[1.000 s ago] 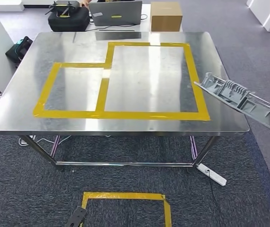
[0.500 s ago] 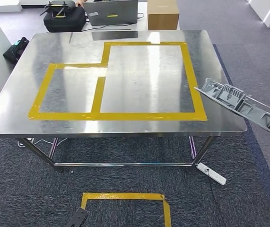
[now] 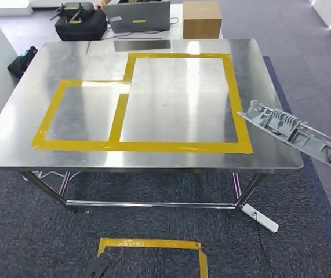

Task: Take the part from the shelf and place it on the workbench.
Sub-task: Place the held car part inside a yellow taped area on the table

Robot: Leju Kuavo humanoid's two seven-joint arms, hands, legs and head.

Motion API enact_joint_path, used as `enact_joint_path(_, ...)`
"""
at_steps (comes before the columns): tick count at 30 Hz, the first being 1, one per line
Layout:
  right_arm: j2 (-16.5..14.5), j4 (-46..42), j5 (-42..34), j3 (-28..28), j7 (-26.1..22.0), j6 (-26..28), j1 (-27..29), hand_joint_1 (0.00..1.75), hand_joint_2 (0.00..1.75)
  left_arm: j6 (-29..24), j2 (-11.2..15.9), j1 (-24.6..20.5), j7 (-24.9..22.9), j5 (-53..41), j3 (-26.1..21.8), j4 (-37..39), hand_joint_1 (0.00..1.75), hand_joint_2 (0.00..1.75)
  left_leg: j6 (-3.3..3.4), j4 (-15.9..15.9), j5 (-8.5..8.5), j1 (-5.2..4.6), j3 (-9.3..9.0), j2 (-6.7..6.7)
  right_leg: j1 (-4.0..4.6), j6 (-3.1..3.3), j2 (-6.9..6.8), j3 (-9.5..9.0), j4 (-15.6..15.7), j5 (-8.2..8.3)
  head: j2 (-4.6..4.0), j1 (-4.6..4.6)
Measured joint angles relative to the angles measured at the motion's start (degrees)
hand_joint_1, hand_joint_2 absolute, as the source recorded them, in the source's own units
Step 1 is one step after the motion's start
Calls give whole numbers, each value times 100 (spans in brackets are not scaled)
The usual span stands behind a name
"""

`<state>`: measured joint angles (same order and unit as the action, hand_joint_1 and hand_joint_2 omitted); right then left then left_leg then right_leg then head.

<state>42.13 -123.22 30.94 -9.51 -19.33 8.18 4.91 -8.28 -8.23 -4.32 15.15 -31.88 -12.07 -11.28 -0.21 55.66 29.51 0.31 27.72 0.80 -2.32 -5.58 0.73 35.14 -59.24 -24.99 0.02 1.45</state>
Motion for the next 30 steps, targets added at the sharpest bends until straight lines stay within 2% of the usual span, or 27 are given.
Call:
enact_joint_path(1, 3, 5, 3, 7, 1, 0, 3, 175, 175, 1, -3, -1, 0, -1, 0, 0, 0, 175, -14, 10, 20, -3, 8, 0, -3, 86, 8, 27, -28, -27, 0, -26)
enact_joint_path(3, 7, 14, 10, 18, 4, -4, -1, 175, 175, 2, -2, -7, 1, -2, 0, -1, 0, 175, -58, 111, 100, 3, 50, -8, -3, 178, 14, 34, -64, -81, 0, -59)
enact_joint_path(4, 9, 14, 12, 21, 4, -10, -9, 175, 175, 3, -2, -15, 1, -6, 0, -2, 0, 175, -83, 316, 196, 7, 159, -13, -4, 214, 12, 21, -70, -102, 0, -67)
enact_joint_path(5, 12, 15, 12, 27, 5, -18, -18, 175, 175, 5, -3, -23, 2, -10, 0, -2, 0, 175, -100, 652, 329, 8, 347, -19, -3, 245, 7, 5, -69, -122, 0, -75)
enact_joint_path(7, 14, 16, 11, 52, 5, -32, -39, 175, 175, 15, -7, -30, 1, -22, 0, -2, 0, 175, -105, 1476, 582, 7, 874, -23, 6, 286, -1, -25, -68, -160, 0, -86)
enact_joint_path(8, 14, 18, 10, 70, 5, -36, -47, 175, 175, 19, -9, -27, 1, -29, 0, -2, 0, 175, -91, 1747, 600, 4, 1090, -24, 15, 301, 0, -47, -68, -184, 0, -89)
enact_joint_path(9, 14, 20, 11, 90, 5, -37, -49, 175, 175, 20, -11, -22, 0, -37, 0, -2, 0, 175, -63, 1819, 493, -3, 1213, -24, 25, 309, 2, -79, -67, -211, 0, -89)
enact_joint_path(10, 14, 21, 12, 107, 5, -37, -49, 175, 175, 20, -12, -19, 1, -45, 0, -2, 0, 175, -18, 1666, 263, -18, 1232, -24, 35, 312, 4, -120, -66, -241, 0, -90)
enact_joint_path(12, 13, 25, 12, 130, 5, -34, -53, 175, 175, 14, -9, -14, 2, -56, 0, -2, 0, 175, 108, 983, -307, -79, 1062, -23, 50, 301, 8, -200, -60, -300, 0, -86)
enact_joint_path(13, 13, 29, 12, 140, 5, -32, -56, 175, 175, 9, -6, -12, 2, -58, 0, -1, 0, 175, 163, 662, -488, -110, 961, -24, 57, 286, 15, -222, -57, -324, 0, -87)
enact_joint_path(14, 13, 35, 13, 151, 5, -31, -60, 175, 175, 4, -4, -12, 2, -62, 0, -1, 0, 175, 192, 447, -549, -132, 889, -25, 60, 264, 20, -226, -53, -340, 0, -87)
enact_joint_path(17, 15, 46, 14, 171, 6, -27, -68, 175, 175, -8, -9, -13, 2, -69, -1, -1, 0, 175, 188, 243, -478, -131, 806, -21, 51, 166, 14, -232, 12, -367, 0, -92)
enact_joint_path(19, 17, 49, 13, 172, 6, -22, -78, 175, 175, -22, -11, -12, 16, -70, -2, -2, 0, 175, 214, 151, -475, -106, 724, -14, 57, 124, -9, -183, -113, -474, 0, -77)
enact_joint_path(20, 18, 51, 13, 173, 5, -20, -78, 175, 175, -32, -14, -13, 32, -70, -2, -2, 0, 175, 235, 115, -465, -95, 677, -12, 66, 123, -16, -67, -353, -599, 0, -66)
enact_joint_path(22, 18, 60, 13, 177, 6, -21, -46, 175, 175, -50, -21, -5, 65, -70, -2, -2, 0, 175, 275, 107, -414, -113, 610, -10, 91, 135, -21, 300, -1070, -877, 0, -57)
enact_joint_path(23, 18, 67, 14, 179, 7, -25, -16, 175, 175, -55, -24, 4, 74, -70, -3, -2, 0, 175, 286, 108, -381, -122, 570, -10, 99, 133, -20, 474, -1359, -927, 0, -57)
enact_joint_path(24, 18, 74, 15, 180, 7, -30, 10, 175, 175, -58, -25, 15, 79, -71, -3, -2, 0, 175, 292, 109, -345, -131, 520, -9, 105, 127, -21, 567, -1467, -861, 0, -58)
enact_joint_path(25, 18, 80, 17, 183, 7, -36, 28, 175, 175, -60, -25, 21, 81, -72, -4, -2, 0, 175, 292, 110, -304, -136, 458, -7, 108, 120, -24, 557, -1353, -676, 0, -59)
enact_joint_path(27, 17, 88, 19, 191, 6, -48, 46, 175, 175, -62, -25, 24, 83, -75, -4, -2, 0, 175, 271, 109, -211, -140, 320, -1, 107, 105, -37, 301, -689, -195, 0, -57)
enact_joint_path(28, 16, 90, 19, 198, 5, -52, 51, 175, 175, -62, -24, 18, 84, -77, -4, -2, 0, 175, 249, 121, -169, -149, 274, 3, 113, 105, -42, 140, -363, -57, 0, -52)
enact_joint_path(29, 17, 93, 20, 205, 5, -55, 57, 175, 175, -63, -22, 12, 85, -77, -4, -2, 0, 175, 225, 132, -141, -158, 254, 5, 121, 128, -44, 28, -152, -21, 0, -51)
enact_joint_path(30, 19, 96, 21, 211, 6, -57, 66, 175, 175, -63, -21, 5, 86, -77, -4, -2, 0, 175, 204, 139, -126, -167, 255, 4, 131, 159, -40, -29, -68, -63, 0, -59)
